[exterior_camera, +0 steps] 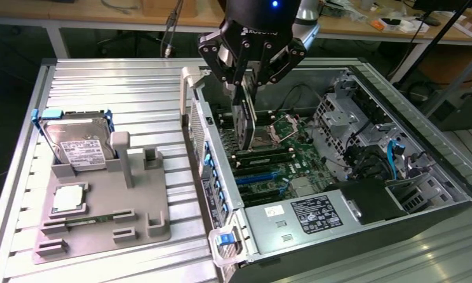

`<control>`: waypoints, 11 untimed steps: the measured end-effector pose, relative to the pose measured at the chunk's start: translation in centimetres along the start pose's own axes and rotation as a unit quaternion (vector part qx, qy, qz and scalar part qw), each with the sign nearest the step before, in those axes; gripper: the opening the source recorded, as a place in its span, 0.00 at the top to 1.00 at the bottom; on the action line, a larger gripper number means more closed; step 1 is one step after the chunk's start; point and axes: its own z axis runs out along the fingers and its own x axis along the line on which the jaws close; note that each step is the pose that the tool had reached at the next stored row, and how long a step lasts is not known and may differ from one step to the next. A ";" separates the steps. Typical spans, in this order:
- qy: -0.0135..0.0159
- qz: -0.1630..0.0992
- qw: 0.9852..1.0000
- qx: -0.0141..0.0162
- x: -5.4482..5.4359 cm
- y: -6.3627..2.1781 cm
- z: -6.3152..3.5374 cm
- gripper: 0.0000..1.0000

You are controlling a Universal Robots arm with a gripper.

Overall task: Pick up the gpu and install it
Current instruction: 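Pick up the gpu and move the gpu toward the slot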

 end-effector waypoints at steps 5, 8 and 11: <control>0.000 0.000 1.000 0.000 -0.4 0.05 0.02 0.73; 0.000 0.000 1.000 0.000 -0.8 0.11 0.05 0.73; 0.000 0.000 1.000 0.000 -1.2 0.16 0.07 0.73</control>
